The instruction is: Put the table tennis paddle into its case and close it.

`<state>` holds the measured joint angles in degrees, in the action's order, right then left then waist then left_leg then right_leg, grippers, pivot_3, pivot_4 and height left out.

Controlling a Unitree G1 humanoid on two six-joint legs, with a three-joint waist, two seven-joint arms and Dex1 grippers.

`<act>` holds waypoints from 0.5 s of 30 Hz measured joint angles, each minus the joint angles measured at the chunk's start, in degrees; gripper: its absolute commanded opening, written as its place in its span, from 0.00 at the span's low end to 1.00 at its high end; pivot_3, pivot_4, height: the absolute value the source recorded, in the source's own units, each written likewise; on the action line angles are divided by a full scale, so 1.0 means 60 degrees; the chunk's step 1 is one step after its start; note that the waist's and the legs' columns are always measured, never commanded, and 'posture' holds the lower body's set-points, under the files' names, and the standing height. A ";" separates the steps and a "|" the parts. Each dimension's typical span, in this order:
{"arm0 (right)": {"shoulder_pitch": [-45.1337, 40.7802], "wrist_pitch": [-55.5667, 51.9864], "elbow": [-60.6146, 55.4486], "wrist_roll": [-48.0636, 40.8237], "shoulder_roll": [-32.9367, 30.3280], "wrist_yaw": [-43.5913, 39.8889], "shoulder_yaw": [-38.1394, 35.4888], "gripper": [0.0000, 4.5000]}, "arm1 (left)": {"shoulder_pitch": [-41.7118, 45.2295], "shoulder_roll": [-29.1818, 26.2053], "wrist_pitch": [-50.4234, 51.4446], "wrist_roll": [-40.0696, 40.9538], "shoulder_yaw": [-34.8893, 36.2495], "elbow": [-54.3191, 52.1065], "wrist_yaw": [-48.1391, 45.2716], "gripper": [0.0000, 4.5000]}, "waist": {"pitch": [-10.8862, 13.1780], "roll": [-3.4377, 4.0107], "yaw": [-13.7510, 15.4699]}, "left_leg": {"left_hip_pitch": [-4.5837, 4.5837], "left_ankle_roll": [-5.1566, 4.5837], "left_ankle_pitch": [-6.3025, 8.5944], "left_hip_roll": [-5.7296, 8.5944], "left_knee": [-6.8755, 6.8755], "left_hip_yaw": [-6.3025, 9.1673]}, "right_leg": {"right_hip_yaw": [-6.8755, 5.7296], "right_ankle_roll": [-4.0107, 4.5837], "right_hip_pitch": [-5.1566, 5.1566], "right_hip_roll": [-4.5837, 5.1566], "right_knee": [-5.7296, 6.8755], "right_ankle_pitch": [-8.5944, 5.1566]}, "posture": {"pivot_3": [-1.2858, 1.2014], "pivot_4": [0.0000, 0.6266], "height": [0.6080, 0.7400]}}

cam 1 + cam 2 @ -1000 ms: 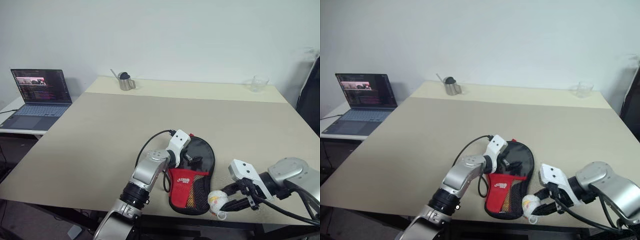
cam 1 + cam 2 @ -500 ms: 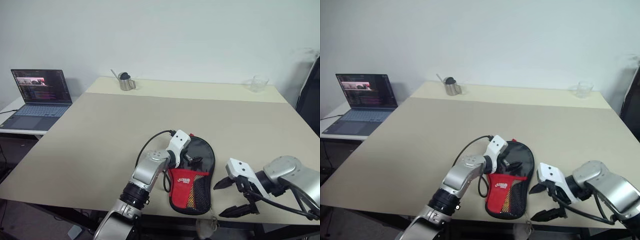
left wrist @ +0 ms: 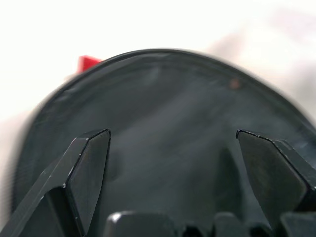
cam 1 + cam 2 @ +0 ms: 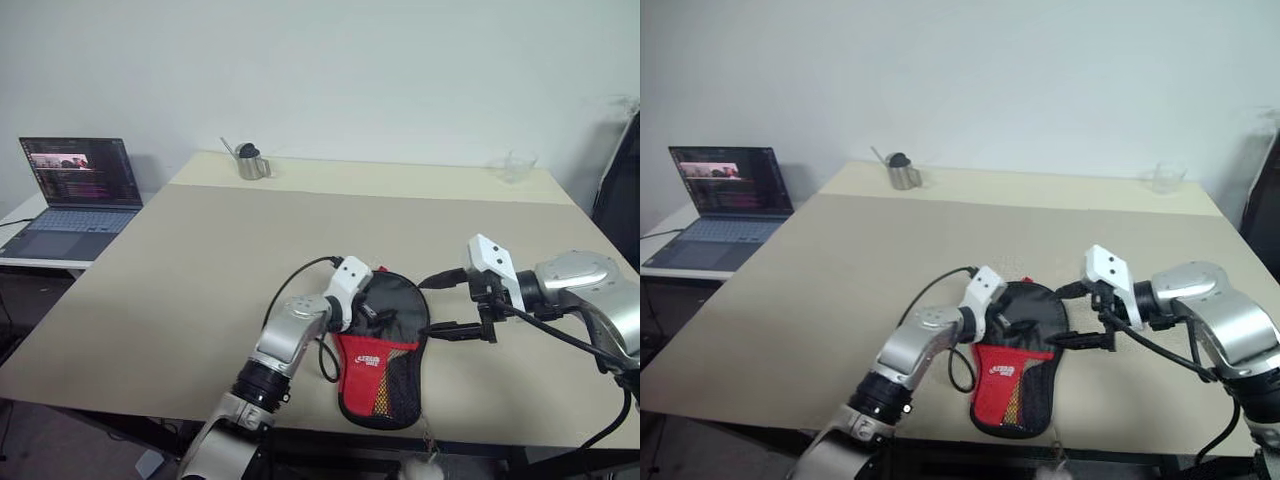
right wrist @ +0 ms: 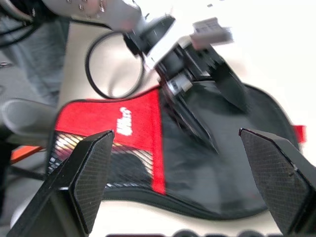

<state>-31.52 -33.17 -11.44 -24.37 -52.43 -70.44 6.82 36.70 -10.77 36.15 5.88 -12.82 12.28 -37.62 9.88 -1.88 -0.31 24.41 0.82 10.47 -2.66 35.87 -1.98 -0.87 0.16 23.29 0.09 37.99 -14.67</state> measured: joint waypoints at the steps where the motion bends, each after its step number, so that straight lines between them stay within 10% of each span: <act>1: -0.0054 0.0416 0.0491 0.0222 0.0005 -0.0155 0.0049 0.99 | -0.0018 -0.0374 0.0195 0.0169 0.0115 -0.0351 -0.0253 1.00 | 0.0019 -0.0006 -0.0018 | -0.0001 0.0001 0.0000 0.0000 0.0002 0.0000 | 0.0000 0.0006 0.0003 -0.0011 0.0004 0.0002 | 0.52 0.24 1.00; 15: -0.4388 0.5298 0.9849 0.3514 0.0577 -0.2465 0.1376 0.99 | -0.3644 -0.7242 0.0378 0.2182 0.4383 -0.3767 -0.3845 1.00 | 0.0129 0.0039 -0.0219 | 0.0011 0.0003 0.0000 -0.0038 -0.0085 -0.0053 | 0.0029 0.0055 0.0075 0.0015 0.0004 -0.0028 | 0.52 0.24 1.00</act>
<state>-57.85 -1.38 47.65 -3.28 -48.97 -85.23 15.08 14.83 -54.23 38.42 18.97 13.48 -10.32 -60.69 10.66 -1.65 -1.62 24.48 0.84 10.47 -2.89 35.37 -2.30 -0.70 0.49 23.74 0.18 38.01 -14.84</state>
